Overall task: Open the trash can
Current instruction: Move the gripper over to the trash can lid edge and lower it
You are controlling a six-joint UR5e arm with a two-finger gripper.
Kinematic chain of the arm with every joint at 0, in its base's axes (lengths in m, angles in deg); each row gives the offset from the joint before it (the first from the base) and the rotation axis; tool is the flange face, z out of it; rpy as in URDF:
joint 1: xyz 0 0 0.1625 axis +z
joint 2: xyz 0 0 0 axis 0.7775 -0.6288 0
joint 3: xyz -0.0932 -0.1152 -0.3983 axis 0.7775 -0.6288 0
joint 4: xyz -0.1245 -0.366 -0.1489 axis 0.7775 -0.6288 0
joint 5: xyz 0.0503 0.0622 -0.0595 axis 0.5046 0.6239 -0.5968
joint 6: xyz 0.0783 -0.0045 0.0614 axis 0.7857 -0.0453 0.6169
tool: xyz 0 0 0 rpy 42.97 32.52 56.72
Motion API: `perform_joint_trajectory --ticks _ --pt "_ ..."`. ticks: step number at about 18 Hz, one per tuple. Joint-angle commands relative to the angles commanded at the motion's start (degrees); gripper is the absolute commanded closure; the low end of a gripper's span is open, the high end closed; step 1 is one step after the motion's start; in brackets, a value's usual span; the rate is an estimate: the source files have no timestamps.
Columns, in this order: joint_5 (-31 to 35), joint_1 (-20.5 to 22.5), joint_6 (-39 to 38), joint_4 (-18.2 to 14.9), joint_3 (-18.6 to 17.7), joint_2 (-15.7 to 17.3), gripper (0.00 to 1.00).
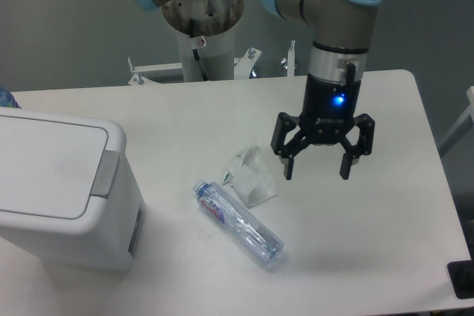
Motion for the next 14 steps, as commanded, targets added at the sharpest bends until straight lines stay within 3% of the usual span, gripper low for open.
perform_joint_trajectory --ticks 7,14 --pt "1.1 -7.0 -6.9 -0.1 0.1 1.1 0.00" --pt "1.1 -14.3 -7.6 -0.1 -2.1 1.9 0.00"
